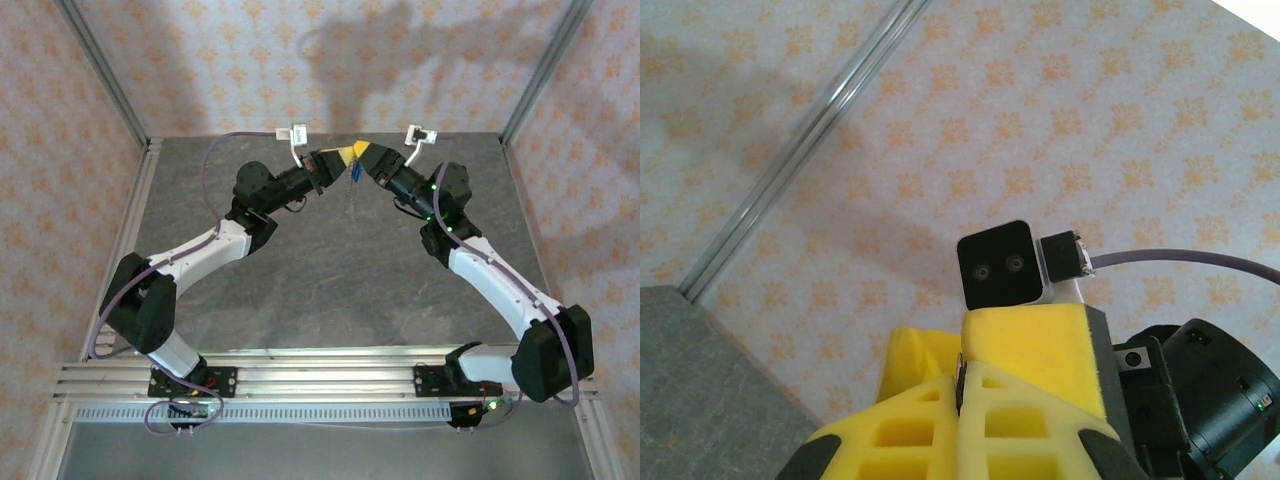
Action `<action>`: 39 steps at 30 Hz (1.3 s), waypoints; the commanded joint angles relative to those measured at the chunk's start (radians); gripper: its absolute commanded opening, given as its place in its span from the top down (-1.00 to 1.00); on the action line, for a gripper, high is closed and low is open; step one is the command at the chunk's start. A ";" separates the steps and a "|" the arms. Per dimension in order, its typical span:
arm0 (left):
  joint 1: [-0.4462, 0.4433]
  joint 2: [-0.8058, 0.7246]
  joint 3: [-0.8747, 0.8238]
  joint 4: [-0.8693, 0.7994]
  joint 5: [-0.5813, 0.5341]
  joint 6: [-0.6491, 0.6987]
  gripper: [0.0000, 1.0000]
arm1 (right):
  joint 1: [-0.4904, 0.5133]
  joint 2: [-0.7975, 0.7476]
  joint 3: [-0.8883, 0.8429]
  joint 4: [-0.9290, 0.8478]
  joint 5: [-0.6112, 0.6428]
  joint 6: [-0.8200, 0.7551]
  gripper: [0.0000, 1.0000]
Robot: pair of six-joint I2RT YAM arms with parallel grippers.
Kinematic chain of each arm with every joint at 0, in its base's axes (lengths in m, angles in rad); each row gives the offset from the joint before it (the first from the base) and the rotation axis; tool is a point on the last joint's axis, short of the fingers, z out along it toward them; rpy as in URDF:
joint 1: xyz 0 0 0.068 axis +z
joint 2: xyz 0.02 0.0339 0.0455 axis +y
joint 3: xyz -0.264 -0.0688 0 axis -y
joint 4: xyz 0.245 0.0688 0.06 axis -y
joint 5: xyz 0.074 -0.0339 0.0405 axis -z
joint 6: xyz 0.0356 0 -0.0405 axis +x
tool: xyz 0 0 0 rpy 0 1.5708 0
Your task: Put the keys on the keyring
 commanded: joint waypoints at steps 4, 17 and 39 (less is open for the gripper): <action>-0.005 -0.011 0.033 0.035 -0.019 0.006 1.00 | 0.010 -0.006 -0.028 0.051 -0.016 -0.015 0.55; -0.010 -0.009 0.029 0.026 -0.042 0.017 1.00 | 0.010 -0.057 -0.098 0.038 0.007 -0.037 1.00; 0.068 -0.117 0.065 -0.382 -0.112 0.189 0.11 | -0.093 -0.118 -0.114 -0.124 -0.039 -0.071 1.00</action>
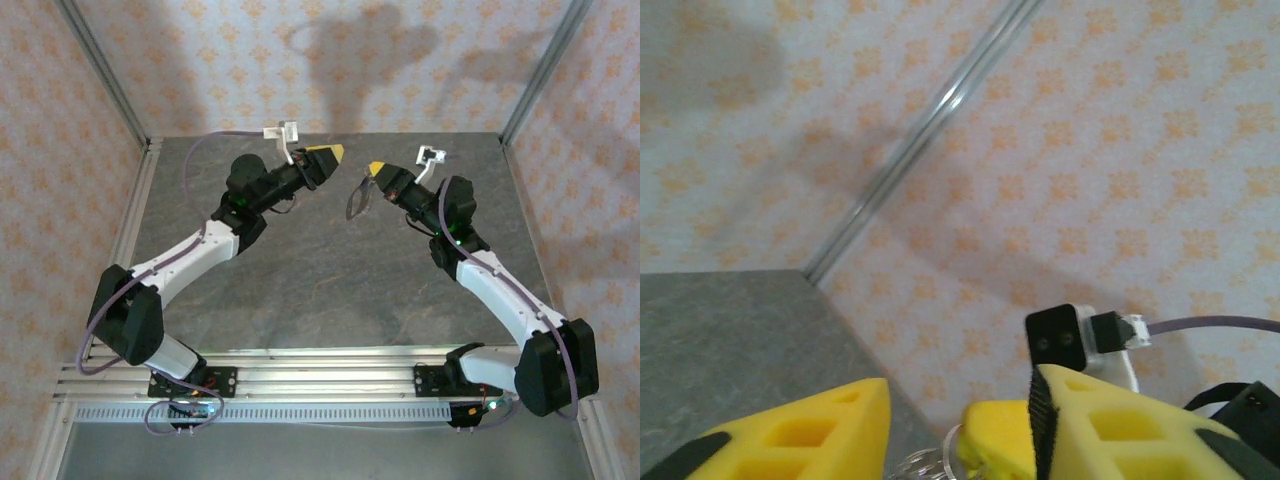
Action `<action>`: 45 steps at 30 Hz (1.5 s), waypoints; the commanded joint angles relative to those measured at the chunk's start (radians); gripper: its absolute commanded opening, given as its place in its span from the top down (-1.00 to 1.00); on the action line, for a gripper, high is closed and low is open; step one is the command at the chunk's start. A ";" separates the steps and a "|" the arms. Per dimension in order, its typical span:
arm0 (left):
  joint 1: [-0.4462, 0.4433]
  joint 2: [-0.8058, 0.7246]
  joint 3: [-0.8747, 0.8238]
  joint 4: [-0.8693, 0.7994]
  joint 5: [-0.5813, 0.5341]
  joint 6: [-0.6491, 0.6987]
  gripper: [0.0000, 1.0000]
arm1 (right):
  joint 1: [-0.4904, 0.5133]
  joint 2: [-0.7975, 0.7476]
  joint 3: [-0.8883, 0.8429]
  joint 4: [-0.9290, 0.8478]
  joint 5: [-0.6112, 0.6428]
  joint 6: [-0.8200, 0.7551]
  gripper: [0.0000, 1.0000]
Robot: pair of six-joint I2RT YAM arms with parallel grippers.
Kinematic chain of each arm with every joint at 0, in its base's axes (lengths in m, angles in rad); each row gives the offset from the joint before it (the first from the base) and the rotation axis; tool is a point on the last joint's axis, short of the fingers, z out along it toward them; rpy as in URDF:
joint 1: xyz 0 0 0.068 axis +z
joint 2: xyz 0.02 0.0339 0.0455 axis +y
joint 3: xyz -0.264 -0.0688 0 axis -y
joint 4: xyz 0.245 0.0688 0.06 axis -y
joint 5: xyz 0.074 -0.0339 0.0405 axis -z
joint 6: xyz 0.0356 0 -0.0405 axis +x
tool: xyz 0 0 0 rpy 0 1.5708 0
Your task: Put the keys on the keyring
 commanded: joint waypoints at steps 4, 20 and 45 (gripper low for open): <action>0.050 -0.032 0.098 -0.194 0.058 0.113 0.02 | -0.014 -0.013 0.070 -0.055 -0.091 -0.048 1.00; 0.120 0.120 0.243 -0.231 0.315 0.060 -0.09 | -0.032 0.128 0.232 -0.094 -0.278 -0.081 1.00; 0.120 0.213 0.252 -0.060 0.449 -0.118 0.09 | -0.063 0.241 0.245 0.145 -0.366 0.080 1.00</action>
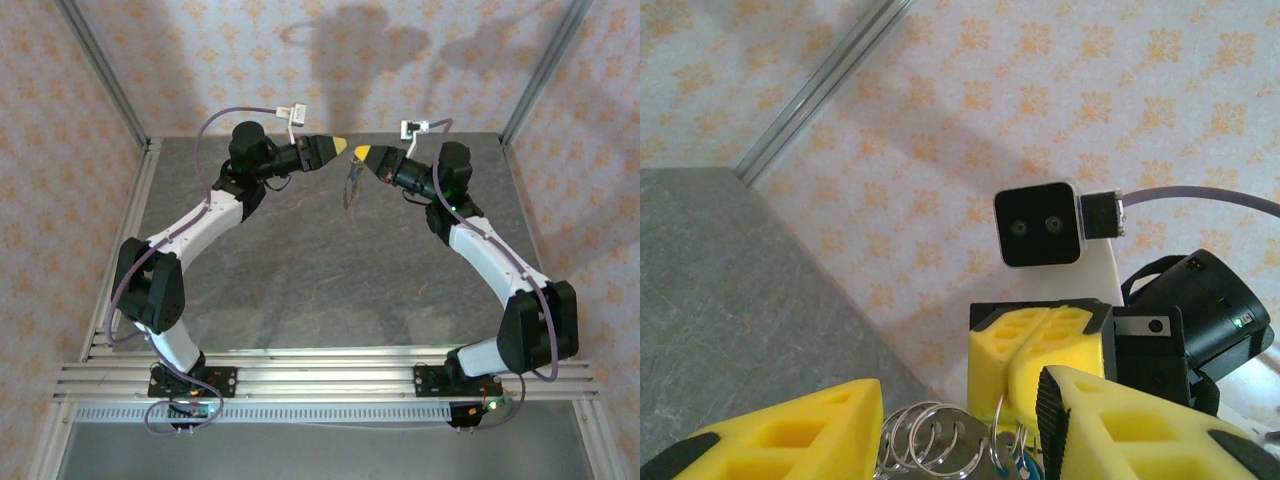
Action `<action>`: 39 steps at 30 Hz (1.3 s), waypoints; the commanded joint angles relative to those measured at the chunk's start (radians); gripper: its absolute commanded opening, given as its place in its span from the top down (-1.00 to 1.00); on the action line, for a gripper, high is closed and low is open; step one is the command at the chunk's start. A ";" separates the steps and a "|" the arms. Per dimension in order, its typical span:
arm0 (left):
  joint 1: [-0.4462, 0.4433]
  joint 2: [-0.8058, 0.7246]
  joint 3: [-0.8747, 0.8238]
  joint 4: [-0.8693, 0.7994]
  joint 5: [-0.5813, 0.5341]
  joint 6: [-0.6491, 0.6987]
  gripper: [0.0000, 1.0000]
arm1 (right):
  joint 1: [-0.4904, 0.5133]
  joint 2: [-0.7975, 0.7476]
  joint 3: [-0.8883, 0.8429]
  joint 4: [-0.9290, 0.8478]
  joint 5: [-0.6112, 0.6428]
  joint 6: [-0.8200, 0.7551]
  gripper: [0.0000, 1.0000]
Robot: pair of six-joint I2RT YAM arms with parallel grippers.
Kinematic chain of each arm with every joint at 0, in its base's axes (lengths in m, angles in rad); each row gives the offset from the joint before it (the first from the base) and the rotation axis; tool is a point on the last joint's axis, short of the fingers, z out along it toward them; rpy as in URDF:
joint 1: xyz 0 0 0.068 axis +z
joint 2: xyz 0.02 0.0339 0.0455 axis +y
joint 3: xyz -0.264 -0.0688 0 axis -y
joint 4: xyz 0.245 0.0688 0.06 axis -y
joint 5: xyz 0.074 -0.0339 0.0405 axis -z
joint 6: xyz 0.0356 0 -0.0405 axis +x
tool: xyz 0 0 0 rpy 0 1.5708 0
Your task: Put the keys on the keyring
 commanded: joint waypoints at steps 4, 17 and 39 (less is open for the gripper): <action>0.004 0.012 0.023 0.050 0.051 -0.016 0.10 | -0.005 0.019 -0.001 0.154 -0.013 0.068 1.00; -0.011 0.017 0.025 0.083 0.070 -0.041 0.19 | -0.006 0.017 -0.024 0.204 -0.001 0.104 1.00; -0.045 0.005 0.026 0.098 0.111 -0.030 0.52 | -0.007 0.019 -0.046 0.211 0.022 0.107 1.00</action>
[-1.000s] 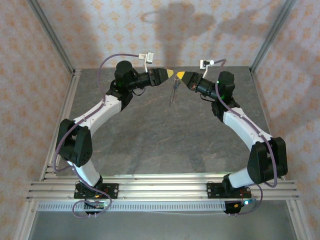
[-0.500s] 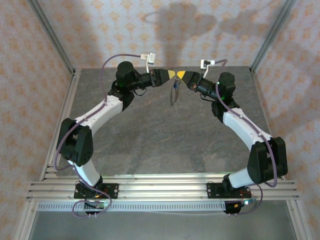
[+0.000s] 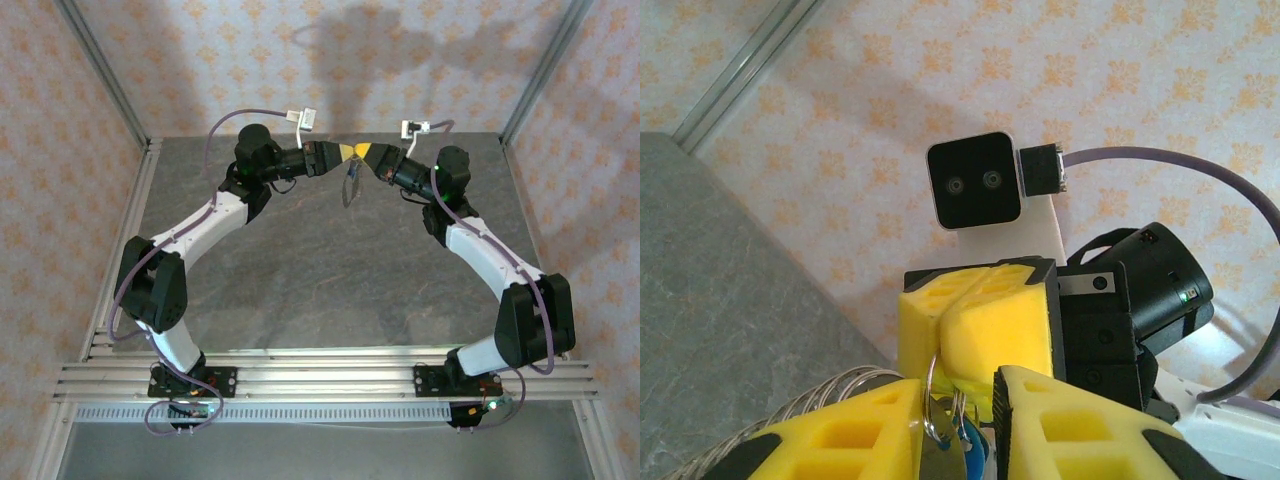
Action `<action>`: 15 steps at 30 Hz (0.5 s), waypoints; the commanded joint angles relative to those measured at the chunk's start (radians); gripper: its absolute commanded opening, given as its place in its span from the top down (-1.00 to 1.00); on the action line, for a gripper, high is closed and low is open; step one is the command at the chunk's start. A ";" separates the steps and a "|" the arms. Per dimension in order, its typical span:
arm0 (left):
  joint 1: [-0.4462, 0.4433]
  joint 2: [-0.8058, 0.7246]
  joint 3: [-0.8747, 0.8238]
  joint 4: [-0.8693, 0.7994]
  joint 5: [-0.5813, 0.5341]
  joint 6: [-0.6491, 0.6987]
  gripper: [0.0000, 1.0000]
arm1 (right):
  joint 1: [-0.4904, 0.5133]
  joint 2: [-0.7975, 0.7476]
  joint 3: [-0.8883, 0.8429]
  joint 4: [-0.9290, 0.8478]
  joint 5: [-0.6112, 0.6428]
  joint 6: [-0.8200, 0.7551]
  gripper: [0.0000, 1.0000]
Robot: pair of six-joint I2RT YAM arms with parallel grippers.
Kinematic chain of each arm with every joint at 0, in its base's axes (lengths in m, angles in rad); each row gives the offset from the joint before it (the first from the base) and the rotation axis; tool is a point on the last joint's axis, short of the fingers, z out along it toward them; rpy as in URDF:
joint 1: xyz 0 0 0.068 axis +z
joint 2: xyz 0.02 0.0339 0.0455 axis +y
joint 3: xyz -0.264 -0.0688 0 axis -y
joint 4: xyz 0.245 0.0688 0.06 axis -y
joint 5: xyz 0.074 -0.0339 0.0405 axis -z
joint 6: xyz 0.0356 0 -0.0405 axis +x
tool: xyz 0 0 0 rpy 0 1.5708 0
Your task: Put the keys on the keyring
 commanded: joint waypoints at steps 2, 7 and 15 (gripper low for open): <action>-0.012 -0.010 0.021 0.061 0.049 0.012 0.52 | -0.006 -0.008 -0.011 0.068 0.016 0.008 1.00; -0.016 -0.019 0.019 0.047 0.067 0.026 0.53 | -0.005 -0.004 -0.011 0.067 0.019 0.008 1.00; -0.028 -0.020 0.028 0.019 0.091 0.051 0.74 | -0.006 -0.008 -0.020 0.067 0.024 0.009 1.00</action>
